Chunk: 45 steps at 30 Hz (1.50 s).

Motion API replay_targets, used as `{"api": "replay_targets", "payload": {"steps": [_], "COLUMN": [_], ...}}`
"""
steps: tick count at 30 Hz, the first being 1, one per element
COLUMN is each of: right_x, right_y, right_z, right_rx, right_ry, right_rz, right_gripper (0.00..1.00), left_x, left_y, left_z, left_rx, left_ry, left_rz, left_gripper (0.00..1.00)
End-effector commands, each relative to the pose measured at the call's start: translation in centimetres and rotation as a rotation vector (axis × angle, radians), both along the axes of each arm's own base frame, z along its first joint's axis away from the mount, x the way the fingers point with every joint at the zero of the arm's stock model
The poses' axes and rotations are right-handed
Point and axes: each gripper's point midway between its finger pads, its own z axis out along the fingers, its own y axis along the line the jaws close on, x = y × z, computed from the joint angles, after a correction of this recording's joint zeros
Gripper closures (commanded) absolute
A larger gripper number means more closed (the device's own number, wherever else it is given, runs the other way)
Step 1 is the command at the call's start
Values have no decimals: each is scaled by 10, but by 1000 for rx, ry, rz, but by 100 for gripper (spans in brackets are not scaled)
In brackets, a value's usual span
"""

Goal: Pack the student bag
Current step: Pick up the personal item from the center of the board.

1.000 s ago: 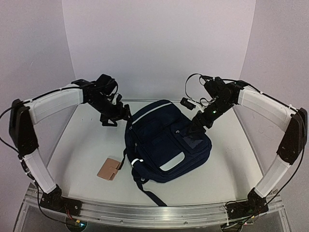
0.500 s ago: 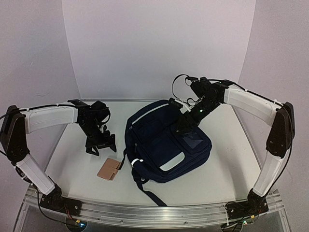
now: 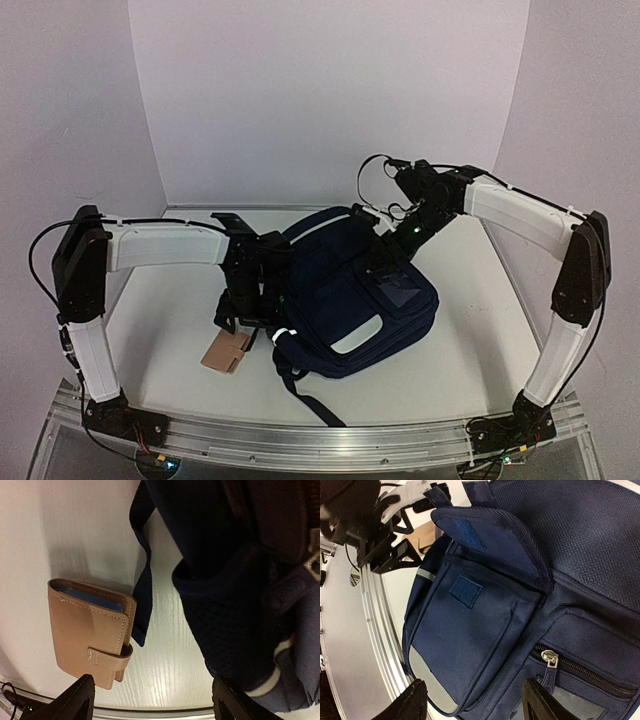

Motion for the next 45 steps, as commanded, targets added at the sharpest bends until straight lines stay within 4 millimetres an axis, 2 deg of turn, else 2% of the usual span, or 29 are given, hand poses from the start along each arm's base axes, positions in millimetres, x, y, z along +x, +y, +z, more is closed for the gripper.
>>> {"api": "replay_targets", "payload": {"steps": [1, 8, 11, 15, 23, 28, 31, 34, 37, 41, 42, 43, 45], "right_x": [0, 1, 3, 4, 5, 2, 0, -3, -6, -11, -12, -14, -19], "right_y": [-7, -9, -9, -10, -9, -2, 3, 9, 17, 26, 27, 29, 33], "right_z": [14, 13, 15, 16, 18, 36, 52, 74, 103, 148, 158, 170, 189], "right_rx": [-5, -15, -17, -20, -15, 44, 91, 154, 228, 341, 365, 396, 454], "right_ry": [-58, -68, -75, -81, -77, -60, -59, -58, -62, -67, -70, -75, -61], "right_rz": [-14, -25, -30, -33, -42, -49, -45, -33, -22, -1, 5, 16, 39], "right_gripper": [35, 35, 35, 35, 36, 36, 35, 32, 27, 20, 18, 16, 15], "left_x": [2, -1, -4, -11, -20, -14, -2, 17, 40, 52, 49, 46, 41], "left_y": [24, 29, 33, 43, 51, 43, 33, 12, -27, -68, -73, -79, -84], "left_z": [-12, -31, -42, -46, -38, -14, 22, 80, 164, 280, 309, 333, 367], "left_rx": [182, 312, 346, 380, 347, 289, 229, 82, -199, -627, -726, -816, -922], "left_ry": [-9, 4, 27, 38, 38, 1, -59, -165, -349, -609, -663, -714, -781], "left_rz": [105, 134, 147, 167, 172, 157, 138, 100, 18, -104, -134, -170, -218], "left_gripper": [19, 24, 28, 36, 73, 97, 100, 100, 100, 100, 100, 99, 99]}}
